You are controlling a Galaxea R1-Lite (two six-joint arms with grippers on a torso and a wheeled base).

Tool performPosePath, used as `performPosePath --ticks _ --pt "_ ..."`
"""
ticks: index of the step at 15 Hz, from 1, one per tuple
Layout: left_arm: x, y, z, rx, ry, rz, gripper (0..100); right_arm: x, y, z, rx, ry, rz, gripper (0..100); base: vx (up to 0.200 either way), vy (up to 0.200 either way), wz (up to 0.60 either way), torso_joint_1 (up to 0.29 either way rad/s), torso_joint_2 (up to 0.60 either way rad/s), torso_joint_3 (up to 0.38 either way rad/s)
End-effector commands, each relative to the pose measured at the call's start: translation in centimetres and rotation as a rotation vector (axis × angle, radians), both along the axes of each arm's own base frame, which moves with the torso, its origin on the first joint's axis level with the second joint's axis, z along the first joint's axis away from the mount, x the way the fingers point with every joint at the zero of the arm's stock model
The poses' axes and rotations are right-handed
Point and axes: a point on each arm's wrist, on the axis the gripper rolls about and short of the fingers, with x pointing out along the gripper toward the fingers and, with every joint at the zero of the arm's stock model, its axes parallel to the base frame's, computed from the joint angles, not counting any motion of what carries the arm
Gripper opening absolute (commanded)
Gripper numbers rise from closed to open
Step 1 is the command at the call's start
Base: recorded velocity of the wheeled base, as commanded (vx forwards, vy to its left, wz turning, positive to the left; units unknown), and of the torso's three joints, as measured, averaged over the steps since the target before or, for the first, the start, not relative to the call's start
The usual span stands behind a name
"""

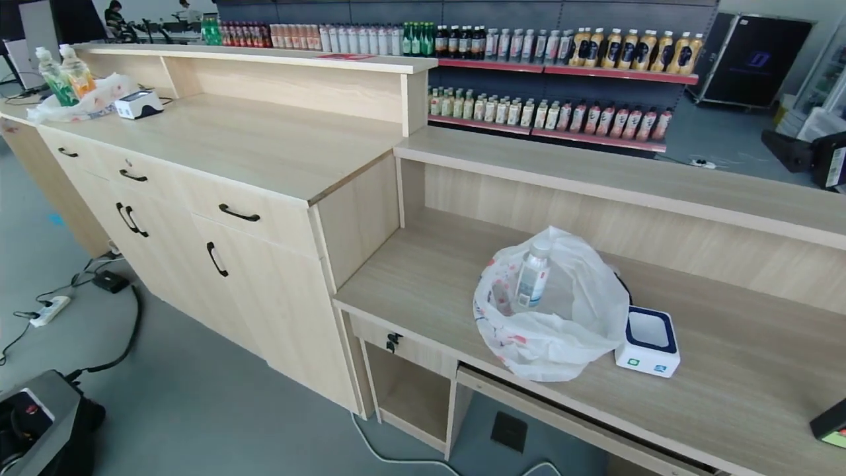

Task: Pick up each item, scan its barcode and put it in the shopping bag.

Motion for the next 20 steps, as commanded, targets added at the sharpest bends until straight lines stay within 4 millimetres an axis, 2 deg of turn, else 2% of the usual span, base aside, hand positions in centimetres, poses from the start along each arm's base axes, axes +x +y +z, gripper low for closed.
performPosePath --ticks 1,2,4,5,8,10,16,20 --pt "0.0 0.0 0.0 0.0 0.0 0.001 100 0.1 -0.4 -1.8 0.034 0.082 -0.087 100 0.0 0.0 -0.6 0.002 0.0 0.002" --pt "0.0 0.0 0.0 0.0 0.0 0.0 100 -0.2 -0.6 -3.8 0.104 0.18 -0.163 100 0.0 0.0 -0.6 -0.002 0.0 0.002" --pt "0.0 0.0 0.0 0.0 0.0 0.001 100 -0.8 -1.1 -5.8 0.163 0.295 -0.238 100 0.0 0.0 -0.6 0.002 0.0 -0.002" --pt "0.0 0.0 0.0 0.0 0.0 0.001 100 -1.3 -1.8 -7.1 0.232 0.407 -0.336 100 0.0 0.0 -0.6 -0.002 0.0 -0.002" --pt "0.0 0.0 0.0 0.0 0.0 0.001 100 -1.6 -1.8 -8.2 0.33 0.475 -0.384 100 0.0 0.0 -0.6 -0.001 0.01 -0.001" --pt "0.0 0.0 0.0 0.0 0.0 0.0 100 -1.5 -2.0 -8.4 0.346 0.481 -0.388 100 0.0 0.0 0.0 0.0 0.0 0.0" --pt "0.0 0.0 0.0 -0.002 0.0 0.0 100 -0.9 -6.7 -11.4 0.481 0.565 -0.284 100 0.0 0.0 0.0 0.0 0.0 0.0" --pt "0.0 0.0 0.0 -0.002 0.0 0.0 100 -2.0 -10.6 -13.4 0.443 0.601 -0.201 100 0.0 0.0 0.0 0.0 0.0 0.0"
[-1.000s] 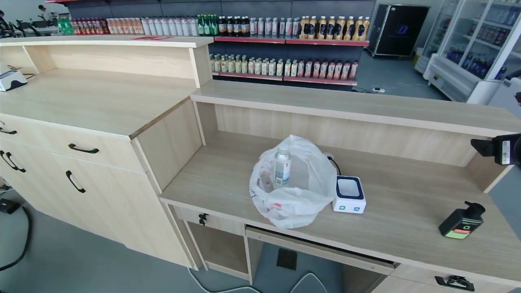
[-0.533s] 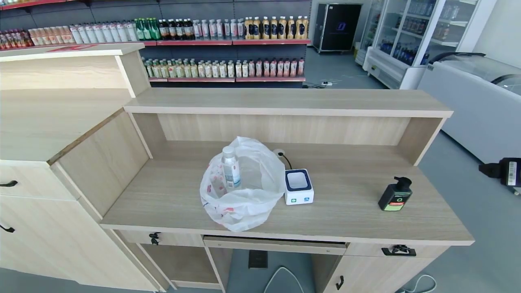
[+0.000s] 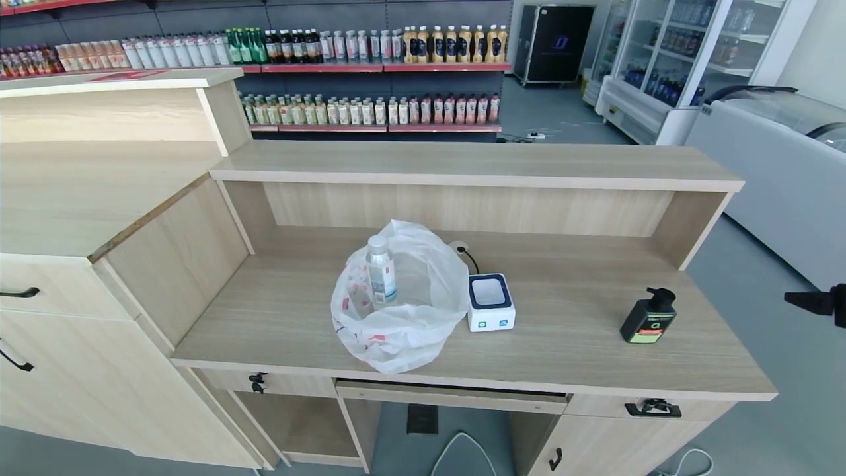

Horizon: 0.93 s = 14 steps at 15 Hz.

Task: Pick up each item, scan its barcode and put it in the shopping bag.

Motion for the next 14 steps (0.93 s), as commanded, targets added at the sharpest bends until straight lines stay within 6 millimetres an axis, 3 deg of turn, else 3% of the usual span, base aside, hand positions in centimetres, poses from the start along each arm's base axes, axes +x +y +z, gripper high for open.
performPosePath --ticks 1,7,9,14 --pt "0.0 0.0 0.0 0.0 0.0 0.001 100 -0.3 -2.2 -1.9 0.022 0.051 -0.013 100 0.0 0.0 0.0 0.0 0.0 0.0" --pt "0.0 0.0 0.0 0.0 0.0 0.001 100 -0.4 -6.1 -5.3 -0.01 0.084 0.095 100 0.0 0.0 0.0 0.0 0.0 0.0" --pt "0.0 0.0 0.0 0.0 0.0 0.002 100 0.7 -7.3 -6.7 -0.015 0.07 0.187 100 0.0 0.0 0.0 0.0 0.0 0.0" --pt "0.0 0.0 0.0 0.0 0.0 0.001 100 3.2 -7.8 -9.2 -0.005 0.042 0.3 100 0.0 0.0 0.0 0.0 0.0 0.0"
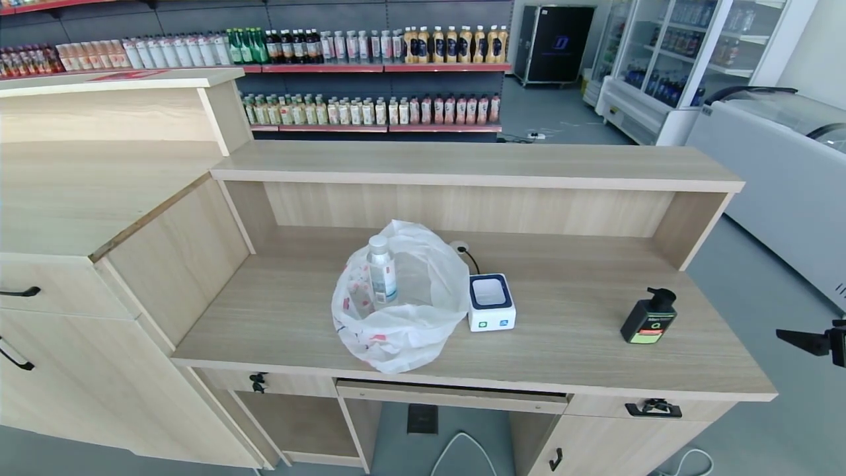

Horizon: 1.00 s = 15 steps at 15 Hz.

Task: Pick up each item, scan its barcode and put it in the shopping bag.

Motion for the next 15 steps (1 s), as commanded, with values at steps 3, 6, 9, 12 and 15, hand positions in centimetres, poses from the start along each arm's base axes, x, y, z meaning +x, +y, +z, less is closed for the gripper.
performPosePath --ticks 3,6,9,12,15 --pt "0.0 0.0 0.0 -0.001 0.0 0.0 100 2.8 0.1 -2.3 0.064 -0.005 0.118 100 0.0 0.0 0.0 0.0 0.0 0.0" --pt "0.0 0.0 0.0 -0.001 0.0 0.001 100 5.1 0.8 -2.9 0.05 -0.039 0.189 100 0.0 0.0 0.0 0.0 0.0 0.0" --pt "0.0 0.0 0.0 0.0 0.0 0.0 100 7.1 1.8 -3.7 0.066 -0.055 0.267 100 0.0 0.0 0.0 0.0 0.0 0.0" --pt "0.0 0.0 0.0 0.0 0.0 0.0 100 8.7 2.7 -4.4 0.069 -0.051 0.307 100 0.0 0.0 0.0 0.0 0.0 0.0" --pt "0.0 0.0 0.0 -0.001 0.0 0.001 100 9.4 3.1 -5.2 0.078 -0.041 0.327 100 0.0 0.0 0.0 0.0 0.0 0.0"
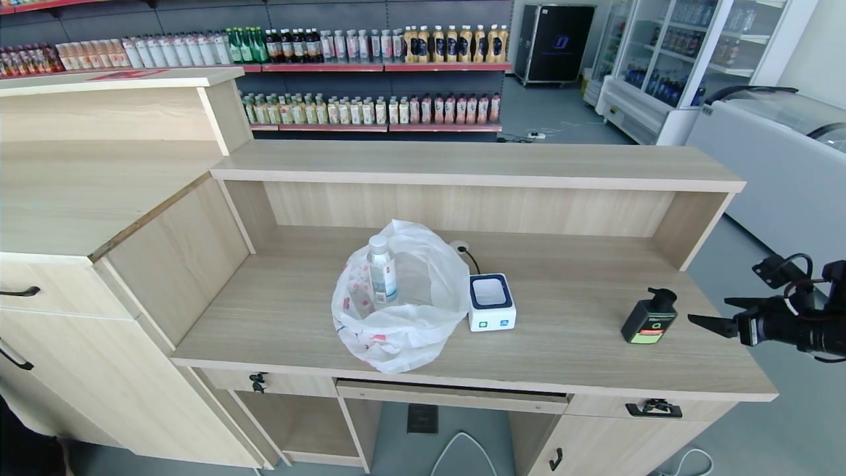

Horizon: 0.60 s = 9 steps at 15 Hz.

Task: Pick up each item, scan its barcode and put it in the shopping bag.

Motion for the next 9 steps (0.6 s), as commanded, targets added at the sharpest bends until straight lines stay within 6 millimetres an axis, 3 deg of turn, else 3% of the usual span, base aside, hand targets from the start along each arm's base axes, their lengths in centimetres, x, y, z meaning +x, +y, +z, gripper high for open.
performPosePath --ticks 1,9 --pt "0.0 0.0 0.0 0.0 0.0 0.002 100 0.4 0.3 -0.9 0.011 0.017 0.014 100 0.0 0.0 0.0 0.0 0.0 0.0" --pt "0.0 0.0 0.0 -0.001 0.0 0.0 100 1.6 2.5 -2.6 0.052 0.045 0.106 100 0.0 0.0 0.0 0.0 0.0 0.0"
